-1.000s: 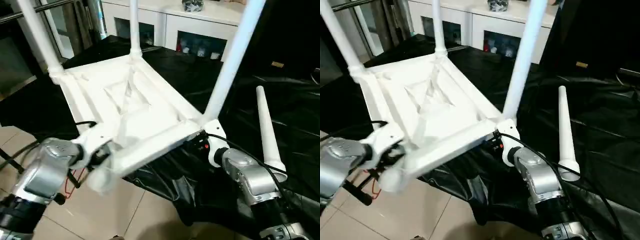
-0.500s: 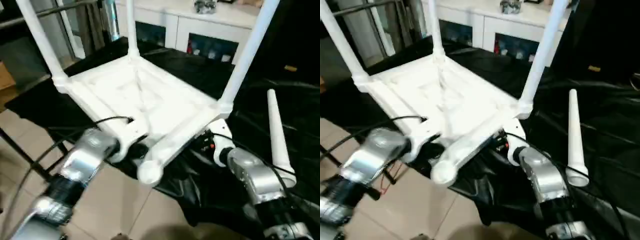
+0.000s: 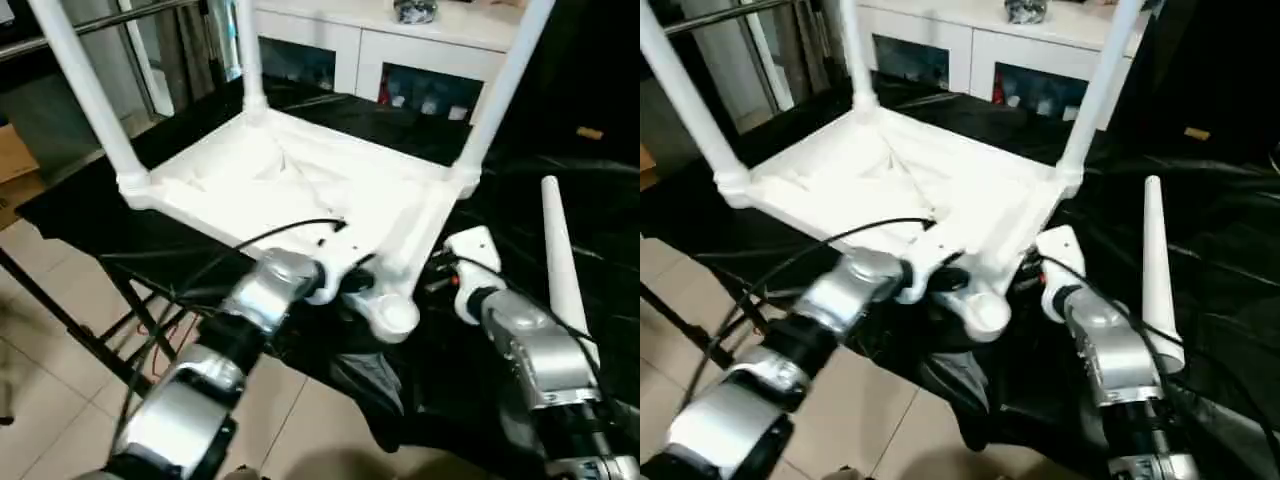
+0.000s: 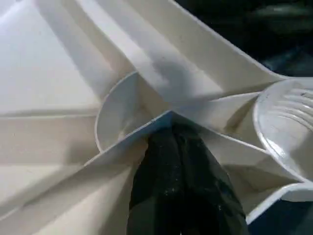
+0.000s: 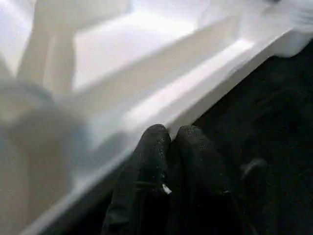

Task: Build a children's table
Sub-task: Rotate table base, then pick table leg

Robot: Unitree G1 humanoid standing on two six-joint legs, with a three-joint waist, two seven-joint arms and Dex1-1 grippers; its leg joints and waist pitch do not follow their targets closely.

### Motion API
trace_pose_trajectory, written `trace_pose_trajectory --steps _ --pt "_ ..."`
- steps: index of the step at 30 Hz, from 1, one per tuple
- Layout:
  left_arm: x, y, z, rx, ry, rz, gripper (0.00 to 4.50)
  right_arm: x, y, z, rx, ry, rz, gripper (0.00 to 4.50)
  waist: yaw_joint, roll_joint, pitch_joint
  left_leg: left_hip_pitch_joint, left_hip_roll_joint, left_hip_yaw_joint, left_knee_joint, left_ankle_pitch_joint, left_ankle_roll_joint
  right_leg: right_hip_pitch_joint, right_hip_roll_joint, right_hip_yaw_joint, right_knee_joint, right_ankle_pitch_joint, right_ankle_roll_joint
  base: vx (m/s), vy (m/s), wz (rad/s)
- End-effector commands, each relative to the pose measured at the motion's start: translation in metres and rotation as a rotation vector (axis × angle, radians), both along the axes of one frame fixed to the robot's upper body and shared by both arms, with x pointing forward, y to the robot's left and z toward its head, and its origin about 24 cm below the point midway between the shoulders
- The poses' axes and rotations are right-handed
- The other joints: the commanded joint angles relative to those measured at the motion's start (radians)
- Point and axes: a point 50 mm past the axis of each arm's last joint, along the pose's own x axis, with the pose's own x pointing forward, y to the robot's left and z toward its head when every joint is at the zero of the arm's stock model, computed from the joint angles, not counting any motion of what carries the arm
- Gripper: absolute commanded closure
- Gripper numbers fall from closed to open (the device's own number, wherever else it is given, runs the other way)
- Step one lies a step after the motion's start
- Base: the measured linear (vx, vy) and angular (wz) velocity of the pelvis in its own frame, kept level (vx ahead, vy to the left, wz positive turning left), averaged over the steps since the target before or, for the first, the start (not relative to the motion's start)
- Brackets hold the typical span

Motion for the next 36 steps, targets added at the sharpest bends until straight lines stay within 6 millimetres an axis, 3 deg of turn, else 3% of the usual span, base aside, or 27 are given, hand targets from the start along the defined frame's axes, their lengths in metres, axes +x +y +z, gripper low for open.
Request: trace_pose_trajectory --steps 1,3,5,6,8,10,13,16,18,20,21,23,28,36 --pt "0.001 -0.001 0.001 -0.017 -0.019 0.012 4.46 0.006 -0.008 0.020 0.005 -0.059 -0.054 3.90 -0.001 -0.013 -0.068 0.006 0.008 -0.002 -0.062 -0.114 0.039 0.064 -0.061 0.036 -0.073 -0.101 -0.200 0.000 0.000 0.00" --pt "0.003 0.001 0.005 -0.038 -0.041 0.007 4.46 0.007 -0.013 0.027 0.009 -0.070 -0.065 3.90 0.000 -0.010 -0.068 0.008 0.010 -0.002 -0.062 -0.112 0.040 0.061 -0.061 0.038 -0.074 -0.106 -0.199 0.000 0.000 0.00" --pt "0.004 0.007 0.012 -0.054 -0.082 -0.001 4.46 0.008 -0.018 0.035 0.019 -0.078 -0.072 3.90 0.000 -0.021 -0.069 0.005 0.009 -0.001 -0.061 -0.099 0.045 0.064 -0.061 0.037 -0.071 -0.090 -0.198 0.000 0.000 0.00" --pt "0.005 0.009 0.014 -0.064 -0.095 -0.002 4.50 0.008 -0.021 0.037 0.019 -0.076 -0.079 3.65 0.002 -0.017 -0.070 0.005 0.011 -0.002 -0.062 -0.087 0.047 0.064 -0.063 0.037 -0.067 -0.077 -0.202 0.000 0.000 0.00" --pt "0.004 0.021 0.027 -0.100 -0.141 0.018 4.50 0.013 -0.037 0.042 -0.010 -0.061 -0.159 3.55 -0.002 -0.020 -0.072 0.004 0.015 -0.002 -0.061 -0.072 0.046 0.065 -0.064 0.037 -0.060 -0.044 -0.218 0.000 0.000 0.00" --pt "0.004 0.024 0.030 -0.116 -0.147 0.018 4.50 0.015 -0.041 0.043 -0.013 -0.054 -0.178 3.45 -0.002 -0.015 -0.073 0.007 0.014 0.000 -0.060 -0.068 0.045 0.061 -0.062 0.036 -0.060 -0.039 -0.225 0.000 0.000 0.00" --pt "-0.006 0.040 0.044 -0.159 -0.160 0.014 4.08 0.021 -0.061 0.045 -0.035 -0.017 -0.263 3.17 -0.007 -0.015 -0.069 0.006 0.015 0.001 -0.061 -0.077 0.035 0.059 -0.062 0.036 -0.059 -0.063 -0.230 0.000 0.000 0.00" --pt "-0.016 0.050 0.051 -0.174 -0.154 -0.002 4.05 0.025 -0.075 0.044 -0.047 0.017 -0.309 3.02 -0.007 -0.012 -0.069 0.008 0.013 0.005 -0.058 -0.085 0.028 0.056 -0.059 0.037 -0.059 -0.074 -0.226 0.000 0.000 0.00" --pt "-0.024 0.054 0.057 -0.201 -0.155 -0.036 3.70 0.028 -0.086 0.041 -0.047 0.070 -0.334 2.73 -0.007 -0.024 -0.069 0.008 0.013 0.007 -0.058 -0.081 0.030 0.055 -0.060 0.035 -0.057 -0.082 -0.226 0.000 0.000 0.00" --pt "-0.028 0.055 0.058 -0.215 -0.156 -0.052 3.67 0.029 -0.090 0.040 -0.049 0.088 -0.340 2.70 -0.005 -0.022 -0.067 0.009 0.012 0.009 -0.057 -0.092 0.027 0.052 -0.057 0.036 -0.060 -0.102 -0.220 0.000 0.000 0.00" --pt "-0.037 0.058 0.060 -0.244 -0.154 -0.108 3.52 0.030 -0.097 0.041 -0.049 0.117 -0.365 2.41 -0.005 -0.029 -0.066 0.006 0.010 0.010 -0.057 -0.090 0.030 0.054 -0.058 0.035 -0.060 -0.106 -0.217 0.000 0.000 0.00" --pt "-0.045 0.061 0.060 -0.251 -0.143 -0.141 3.35 0.032 -0.102 0.042 -0.046 0.133 -0.383 2.31 -0.006 -0.028 -0.065 0.004 0.012 0.009 -0.058 -0.088 0.028 0.053 -0.059 0.035 -0.059 -0.115 -0.218 0.000 0.000 0.00" --pt "-0.057 0.065 0.062 -0.257 -0.117 -0.126 3.11 0.034 -0.117 0.046 -0.047 0.137 -0.430 1.97 -0.010 -0.030 -0.064 0.005 0.011 0.011 -0.057 -0.092 0.026 0.053 -0.056 0.034 -0.059 -0.125 -0.206 0.000 0.000 0.00" --pt "-0.065 0.068 0.061 -0.258 -0.094 -0.126 2.44 0.030 -0.133 0.044 -0.018 0.177 -0.462 1.29 -0.010 -0.036 -0.064 0.004 0.008 0.015 -0.053 -0.091 0.037 0.051 -0.051 0.033 -0.060 -0.138 -0.200 0.000 0.000 0.00"
